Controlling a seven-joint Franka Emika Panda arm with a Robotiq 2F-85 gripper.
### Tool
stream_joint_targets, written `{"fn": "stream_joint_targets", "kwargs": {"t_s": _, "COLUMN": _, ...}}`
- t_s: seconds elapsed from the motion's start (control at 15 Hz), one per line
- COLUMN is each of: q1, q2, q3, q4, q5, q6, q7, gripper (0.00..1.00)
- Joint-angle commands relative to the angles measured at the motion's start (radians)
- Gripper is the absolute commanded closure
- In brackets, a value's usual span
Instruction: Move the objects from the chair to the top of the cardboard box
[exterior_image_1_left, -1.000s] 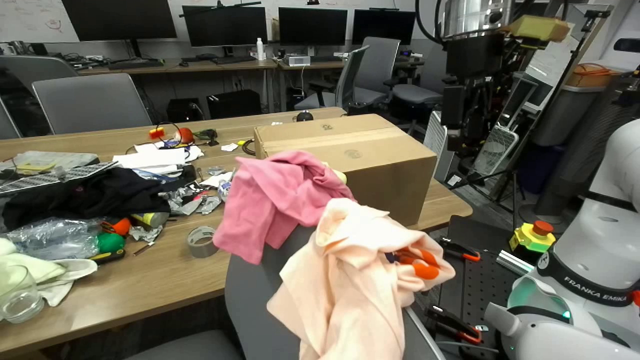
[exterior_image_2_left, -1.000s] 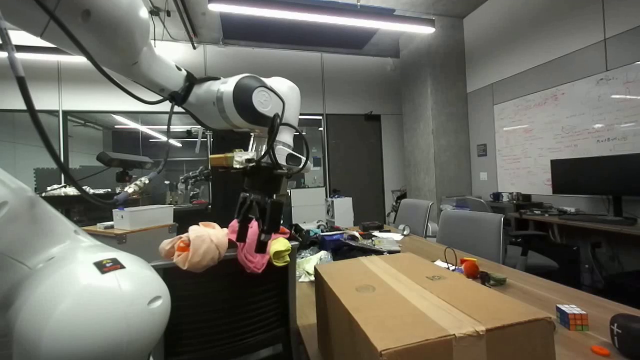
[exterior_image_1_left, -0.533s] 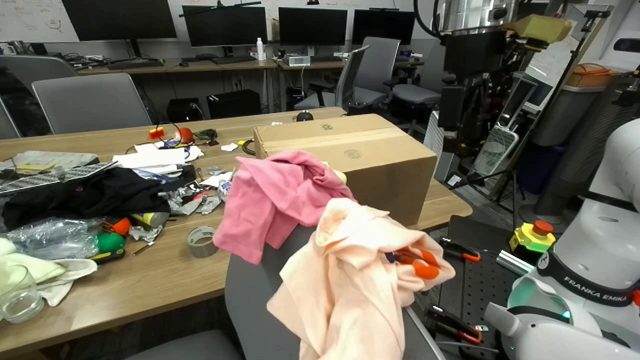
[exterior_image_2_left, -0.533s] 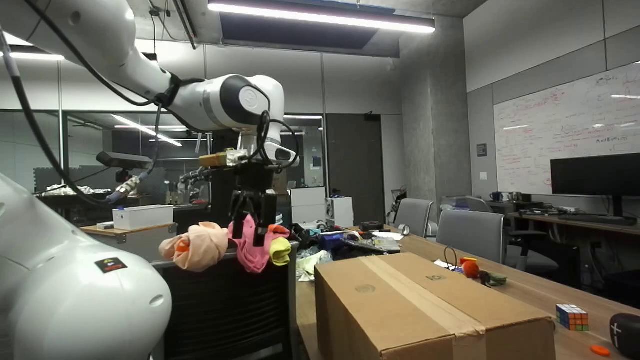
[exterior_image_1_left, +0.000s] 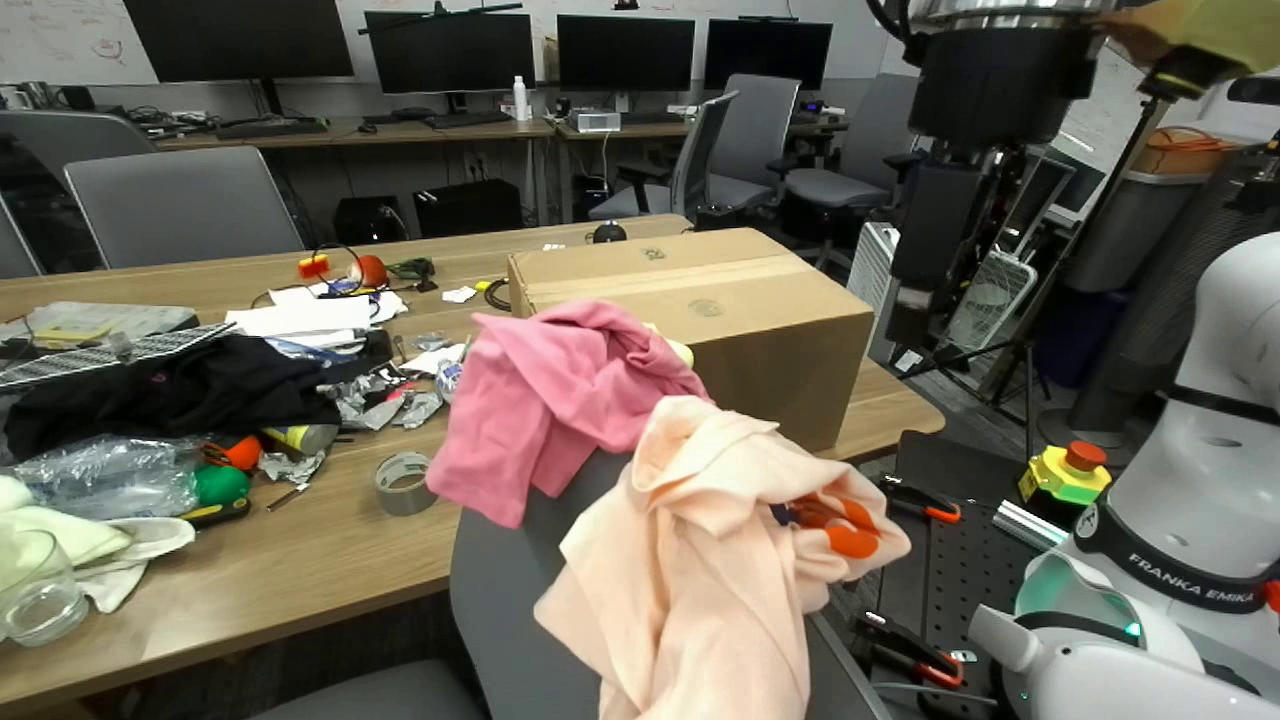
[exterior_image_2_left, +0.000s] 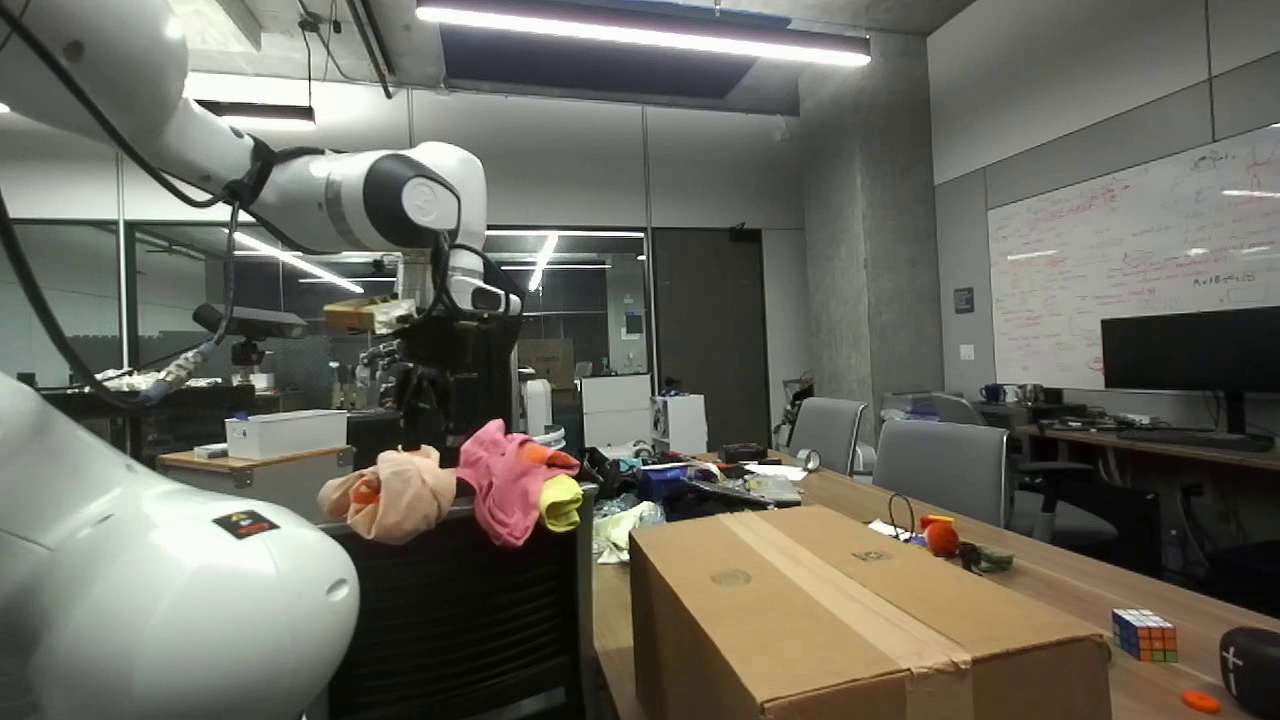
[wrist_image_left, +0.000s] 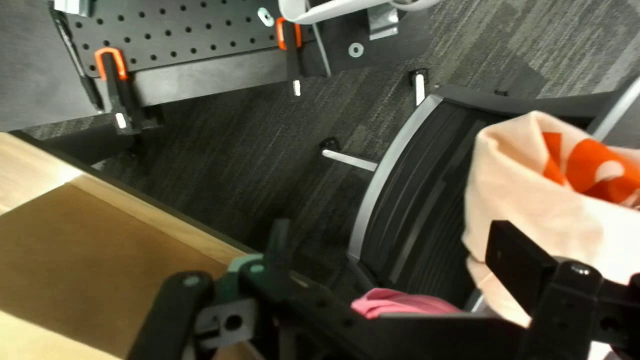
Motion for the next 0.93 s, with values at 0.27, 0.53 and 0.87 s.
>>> {"fn": "stream_joint_targets", "kwargs": {"t_s": 0.27, "q1": 0.113, "q2": 0.032, "q3": 0.082, "q4": 0.015, "q5": 0.189, "q6": 0.098, "q7": 0.009, "gripper": 0.0}}
{"fn": "stream_joint_targets", "kwargs": {"t_s": 0.53, "q1": 0.148, "q2": 0.063, "q3": 0.12, "q4": 0.027, "q5": 0.24, "q6": 0.139, "q7": 0.021, "gripper": 0.0}}
{"fn": "stream_joint_targets", "kwargs": {"t_s": 0.87, "q1": 0.191, "q2": 0.116, "q3": 0.206, "q4": 0.033, "q5": 0.233, "q6": 0.216, "q7": 0.043, "gripper": 0.0}}
